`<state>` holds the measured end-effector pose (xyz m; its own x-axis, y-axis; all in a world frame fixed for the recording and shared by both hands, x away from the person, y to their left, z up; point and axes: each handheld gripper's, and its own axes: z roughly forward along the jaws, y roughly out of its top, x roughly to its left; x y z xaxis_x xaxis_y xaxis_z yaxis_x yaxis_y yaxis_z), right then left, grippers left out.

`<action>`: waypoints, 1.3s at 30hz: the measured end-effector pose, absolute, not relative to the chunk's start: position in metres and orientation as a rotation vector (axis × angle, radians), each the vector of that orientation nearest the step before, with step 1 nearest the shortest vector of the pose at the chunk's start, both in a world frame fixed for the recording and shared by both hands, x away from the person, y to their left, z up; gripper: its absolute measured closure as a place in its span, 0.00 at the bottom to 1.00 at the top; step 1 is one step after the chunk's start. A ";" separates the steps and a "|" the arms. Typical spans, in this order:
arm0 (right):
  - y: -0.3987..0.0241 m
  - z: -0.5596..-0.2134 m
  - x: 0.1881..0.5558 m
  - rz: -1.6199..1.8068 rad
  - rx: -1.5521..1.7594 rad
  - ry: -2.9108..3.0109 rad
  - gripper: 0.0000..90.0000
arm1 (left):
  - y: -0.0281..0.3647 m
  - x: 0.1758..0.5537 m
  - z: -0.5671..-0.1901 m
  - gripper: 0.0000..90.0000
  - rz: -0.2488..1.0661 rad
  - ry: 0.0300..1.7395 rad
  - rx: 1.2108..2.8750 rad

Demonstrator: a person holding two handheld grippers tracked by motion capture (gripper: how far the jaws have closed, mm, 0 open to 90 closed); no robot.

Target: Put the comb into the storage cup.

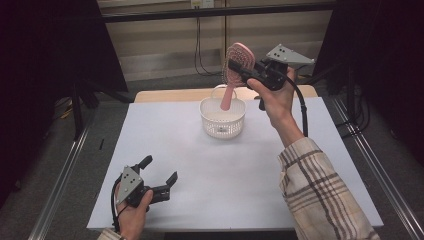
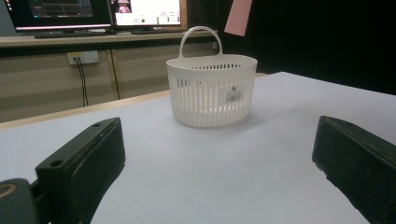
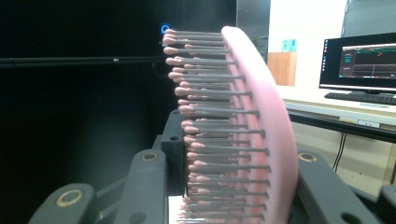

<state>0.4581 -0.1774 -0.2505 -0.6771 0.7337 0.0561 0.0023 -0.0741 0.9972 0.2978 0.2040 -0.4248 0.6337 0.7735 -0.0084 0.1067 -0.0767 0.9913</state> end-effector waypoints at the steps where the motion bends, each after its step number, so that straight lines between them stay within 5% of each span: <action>1: -0.177 -0.252 0.459 1.810 0.796 1.671 0.71 | 0.205 0.298 -0.425 0.03 0.650 0.752 1.576; 39: -0.178 -0.298 0.480 1.732 0.878 1.670 0.71 | 0.206 0.299 -0.425 0.03 0.657 0.758 1.582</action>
